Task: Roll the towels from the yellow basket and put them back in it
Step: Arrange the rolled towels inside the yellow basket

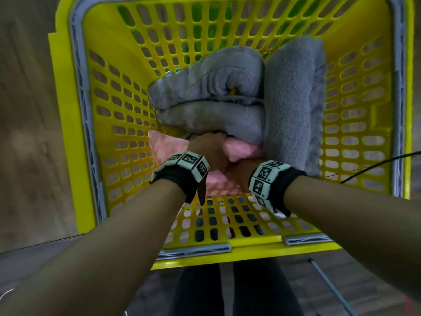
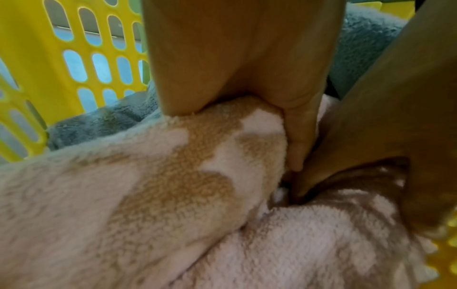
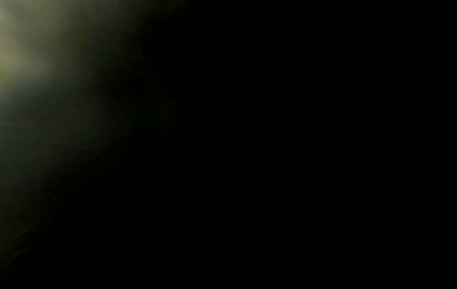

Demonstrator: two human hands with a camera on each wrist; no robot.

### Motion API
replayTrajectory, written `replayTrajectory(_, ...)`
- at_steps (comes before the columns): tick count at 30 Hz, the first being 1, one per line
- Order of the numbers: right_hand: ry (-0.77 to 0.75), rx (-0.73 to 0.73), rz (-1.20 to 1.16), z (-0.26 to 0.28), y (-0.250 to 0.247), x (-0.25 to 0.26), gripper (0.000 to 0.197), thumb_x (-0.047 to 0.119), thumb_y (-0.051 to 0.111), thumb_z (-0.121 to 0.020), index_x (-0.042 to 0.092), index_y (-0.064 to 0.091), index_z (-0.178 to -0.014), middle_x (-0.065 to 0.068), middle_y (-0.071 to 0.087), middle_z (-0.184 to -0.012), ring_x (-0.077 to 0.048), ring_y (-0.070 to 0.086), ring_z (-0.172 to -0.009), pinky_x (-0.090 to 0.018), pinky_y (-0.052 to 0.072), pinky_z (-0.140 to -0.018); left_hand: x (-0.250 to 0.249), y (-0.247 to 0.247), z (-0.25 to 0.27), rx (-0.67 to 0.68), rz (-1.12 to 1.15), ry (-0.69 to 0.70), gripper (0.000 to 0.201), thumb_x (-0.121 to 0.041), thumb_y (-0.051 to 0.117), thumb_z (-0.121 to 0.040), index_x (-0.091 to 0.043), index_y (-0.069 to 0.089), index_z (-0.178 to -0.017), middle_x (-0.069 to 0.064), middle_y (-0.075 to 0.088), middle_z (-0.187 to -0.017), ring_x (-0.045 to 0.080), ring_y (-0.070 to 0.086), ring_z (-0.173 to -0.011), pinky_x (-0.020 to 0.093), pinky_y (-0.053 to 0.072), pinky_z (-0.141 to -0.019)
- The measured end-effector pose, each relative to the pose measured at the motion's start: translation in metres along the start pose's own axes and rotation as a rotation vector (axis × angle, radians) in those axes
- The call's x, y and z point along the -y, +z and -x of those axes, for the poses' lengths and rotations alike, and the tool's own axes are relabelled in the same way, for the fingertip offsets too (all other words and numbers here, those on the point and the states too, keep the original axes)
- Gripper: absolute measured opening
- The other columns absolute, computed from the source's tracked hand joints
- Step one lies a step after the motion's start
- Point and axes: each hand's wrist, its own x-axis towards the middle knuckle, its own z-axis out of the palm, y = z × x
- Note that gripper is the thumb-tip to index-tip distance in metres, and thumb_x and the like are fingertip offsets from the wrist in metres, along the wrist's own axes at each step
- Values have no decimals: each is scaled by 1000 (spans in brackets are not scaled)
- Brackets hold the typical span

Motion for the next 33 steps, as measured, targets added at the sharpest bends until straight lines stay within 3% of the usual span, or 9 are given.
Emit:
replayTrajectory(3, -89, -55, 171, -5, 5, 0, 51, 34, 26, -105, 15, 21, -152, -8, 19, -160, -25, 17, -146, -33, 5, -117, 4, -1, 4, 16, 8, 7, 69, -37, 73, -69, -16, 49, -131, 12, 57, -131, 33, 54, -119, 44, 40, -103)
replayTrajectory(6, -133, -67, 238, -3, 5, 6, 48, 36, 31, -103, 14, 35, -146, -12, 37, -151, -29, 36, -137, -41, 22, -116, 4, -4, 9, 56, 41, -16, 77, -38, 70, -74, -11, 36, -137, 19, 52, -134, 39, 50, -121, 45, 37, -104)
replayTrajectory(8, -168, -54, 229, 13, -5, 11, 39, 40, 50, -95, 20, 57, -128, -7, 62, -127, -26, 59, -114, -39, 43, -102, 3, -12, 16, 81, 87, -23, 73, -35, 67, -77, -10, 31, -136, 21, 50, -134, 41, 49, -121, 45, 38, -102)
replayTrajectory(10, -213, -106, 166, 31, -16, 17, 33, 44, 57, -88, 22, 66, -111, -1, 69, -108, -23, 65, -98, -33, 51, -87, 0, -28, 24, 117, 93, -8, 69, -38, 65, -75, -12, 34, -131, 18, 51, -133, 38, 49, -120, 43, 40, -99)
replayTrajectory(16, -360, -139, 62, 97, -54, 46, 29, 27, 57, -87, 17, 63, -113, -5, 67, -110, -26, 64, -101, -28, 45, -75, -15, -88, 57, 221, 30, 19, 44, -35, 63, -81, -17, 50, -119, 9, 58, -121, 27, 55, -106, 27, 40, -77)
replayTrajectory(23, -427, -171, -44, 165, -93, 54, 45, 27, 65, -77, 22, 58, -122, -4, 65, -113, -26, 61, -101, -24, 40, -71, -53, -146, 96, 274, -134, 30, 50, -39, 55, -88, -17, 43, -131, 12, 54, -129, 29, 53, -113, 33, 43, -90)
replayTrajectory(27, -447, -177, -68, 194, -105, 51, 54, 26, 64, -77, 27, 51, -130, -5, 63, -117, -29, 59, -106, -28, 44, -81, -73, -174, 117, 330, -235, -14, 53, -46, 59, -83, -22, 43, -129, 6, 55, -124, 25, 52, -107, 33, 42, -85)
replayTrajectory(30, -447, -168, -58, 211, -109, 50, 48, 24, 62, -75, 24, 56, -122, -5, 65, -107, -29, 59, -98, -26, 41, -76, -84, -189, 132, 347, -241, -41, 53, -46, 61, -81, -23, 44, -126, 2, 55, -123, 22, 52, -110, 35, 44, -89)
replayTrajectory(33, -412, -119, -53, 231, -116, 42, 36, 24, 61, -73, 22, 59, -109, -1, 60, -86, -24, 55, -81, -27, 42, -72, -103, -194, 141, 344, -240, -33, 48, -41, 60, -84, -19, 46, -123, -2, 51, -112, 20, 51, -104, 29, 40, -76)
